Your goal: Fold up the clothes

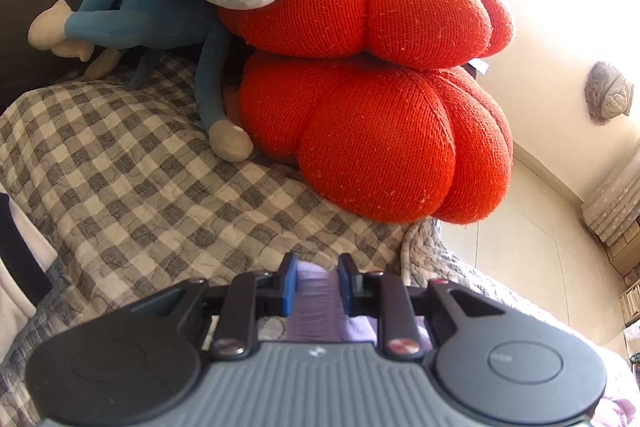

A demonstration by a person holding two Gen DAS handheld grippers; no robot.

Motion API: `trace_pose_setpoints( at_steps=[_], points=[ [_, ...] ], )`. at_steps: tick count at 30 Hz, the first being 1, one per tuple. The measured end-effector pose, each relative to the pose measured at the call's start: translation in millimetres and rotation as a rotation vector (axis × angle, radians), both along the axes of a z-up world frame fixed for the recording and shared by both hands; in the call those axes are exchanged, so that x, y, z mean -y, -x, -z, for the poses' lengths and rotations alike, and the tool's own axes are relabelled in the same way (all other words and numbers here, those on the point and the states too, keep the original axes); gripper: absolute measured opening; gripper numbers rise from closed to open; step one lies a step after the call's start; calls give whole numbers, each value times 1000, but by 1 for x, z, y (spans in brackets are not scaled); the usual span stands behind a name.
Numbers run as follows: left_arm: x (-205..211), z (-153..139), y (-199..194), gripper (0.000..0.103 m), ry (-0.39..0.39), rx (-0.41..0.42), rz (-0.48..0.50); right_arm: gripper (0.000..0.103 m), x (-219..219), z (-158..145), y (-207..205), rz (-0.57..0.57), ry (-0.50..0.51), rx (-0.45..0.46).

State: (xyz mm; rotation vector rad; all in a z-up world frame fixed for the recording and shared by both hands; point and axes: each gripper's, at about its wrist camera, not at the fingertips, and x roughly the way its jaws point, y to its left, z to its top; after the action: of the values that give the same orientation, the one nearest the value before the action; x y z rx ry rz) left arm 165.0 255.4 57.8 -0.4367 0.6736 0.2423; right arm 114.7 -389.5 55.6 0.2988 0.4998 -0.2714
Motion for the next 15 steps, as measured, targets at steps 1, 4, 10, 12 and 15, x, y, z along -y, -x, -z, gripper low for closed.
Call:
trace_pose_setpoints(
  at_steps=[1, 4, 10, 12, 15],
  points=[
    [0, 0, 0, 22, 5, 0, 0, 3, 4, -7, 4, 19, 28, 16],
    [3, 1, -1, 22, -1, 0, 7, 3, 14, -15, 8, 45, 49, 24],
    [9, 5, -1, 22, -25, -2, 12, 3, 12, 11, -3, 73, 106, -49],
    [6, 2, 0, 22, -21, 16, 9, 3, 13, 13, -2, 84, 107, -39],
    [4, -1, 2, 22, -10, 39, 7, 3, 12, -5, 6, 97, 128, 41]
  ],
)
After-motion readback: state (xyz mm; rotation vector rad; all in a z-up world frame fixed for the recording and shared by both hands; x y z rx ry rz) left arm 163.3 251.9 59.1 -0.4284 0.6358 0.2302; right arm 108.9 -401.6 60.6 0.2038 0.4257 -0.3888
